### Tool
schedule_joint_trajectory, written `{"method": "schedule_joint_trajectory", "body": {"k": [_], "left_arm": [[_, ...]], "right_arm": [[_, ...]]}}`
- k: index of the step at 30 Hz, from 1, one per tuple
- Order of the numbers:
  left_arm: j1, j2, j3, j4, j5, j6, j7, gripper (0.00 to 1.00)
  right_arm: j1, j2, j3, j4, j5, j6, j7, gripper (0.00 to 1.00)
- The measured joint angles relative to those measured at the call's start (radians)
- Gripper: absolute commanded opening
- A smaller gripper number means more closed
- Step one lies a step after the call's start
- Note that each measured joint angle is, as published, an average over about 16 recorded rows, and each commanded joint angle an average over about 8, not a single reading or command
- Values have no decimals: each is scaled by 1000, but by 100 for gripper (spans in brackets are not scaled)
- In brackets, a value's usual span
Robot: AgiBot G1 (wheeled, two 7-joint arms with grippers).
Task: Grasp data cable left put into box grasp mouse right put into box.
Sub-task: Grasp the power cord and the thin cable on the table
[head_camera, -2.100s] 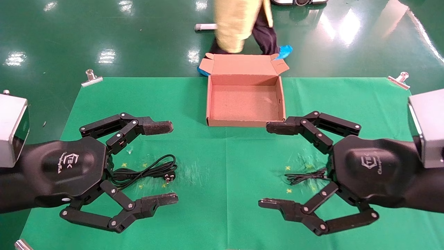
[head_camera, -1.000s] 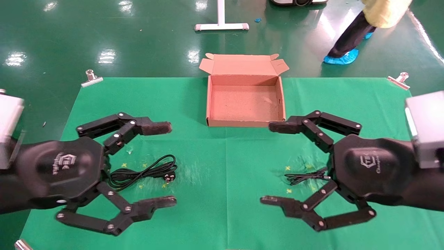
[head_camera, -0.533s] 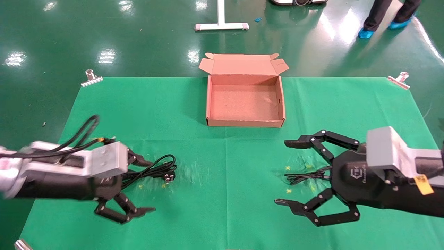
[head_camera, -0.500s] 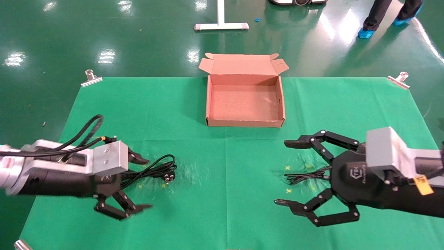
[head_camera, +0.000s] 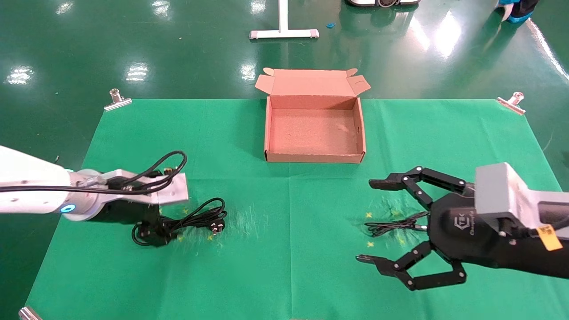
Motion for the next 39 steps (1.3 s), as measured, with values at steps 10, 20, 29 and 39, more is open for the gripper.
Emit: {"method": "schedule_joint_trajectory", "body": {"k": [10,20,29,39], "left_arm": [[11,36,19,-4,132,-42,-108,100],[-8,15,-7,-7,73,-2,-131,100],[-1,25,-4,-7,50,4,-120,100],[20,61,25,-7,115,-28,-122,100]], "right_arm": [[10,7,-1,0,-8,-3,6,100],[21,-1,-9,-1,-19,-3,13,100],[27,-3,-13,-1,-24,-3,17,100],[24,4,-10,-2,-24,-2,16,100]]}}
